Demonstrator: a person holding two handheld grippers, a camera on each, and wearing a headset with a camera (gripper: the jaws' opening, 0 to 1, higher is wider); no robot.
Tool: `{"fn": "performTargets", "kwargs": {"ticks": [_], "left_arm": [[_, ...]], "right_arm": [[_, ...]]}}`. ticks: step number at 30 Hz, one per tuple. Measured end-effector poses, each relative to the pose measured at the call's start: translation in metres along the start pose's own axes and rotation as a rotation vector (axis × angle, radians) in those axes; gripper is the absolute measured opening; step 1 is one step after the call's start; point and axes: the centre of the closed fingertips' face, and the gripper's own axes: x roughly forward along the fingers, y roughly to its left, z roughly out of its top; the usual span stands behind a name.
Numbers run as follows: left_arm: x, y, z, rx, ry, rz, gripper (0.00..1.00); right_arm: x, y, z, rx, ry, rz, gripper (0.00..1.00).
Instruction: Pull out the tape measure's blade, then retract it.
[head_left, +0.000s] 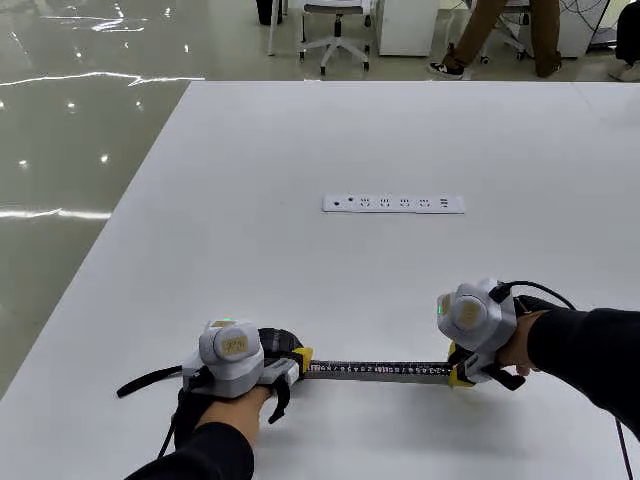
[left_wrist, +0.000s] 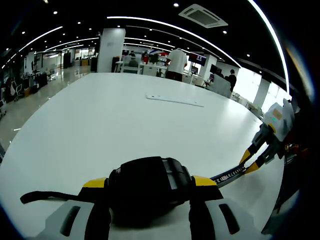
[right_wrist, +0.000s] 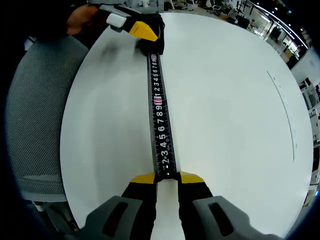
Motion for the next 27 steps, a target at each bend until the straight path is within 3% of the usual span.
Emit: {"fn": "performTargets", "kwargs": {"ticks": [12,27], "left_arm": [[0.0,0.0,0.0,-0.001,0.001,-0.002,0.6],[0.0,0.0,0.0,-0.005,0.0,-0.004,0.6]], "right_arm": [[0.003,0.002,0.009,-0.076,-0.035,0.019,0.11],[0.005,0.003,0.018,-0.057,-0.068,0.017,0.11]]}}
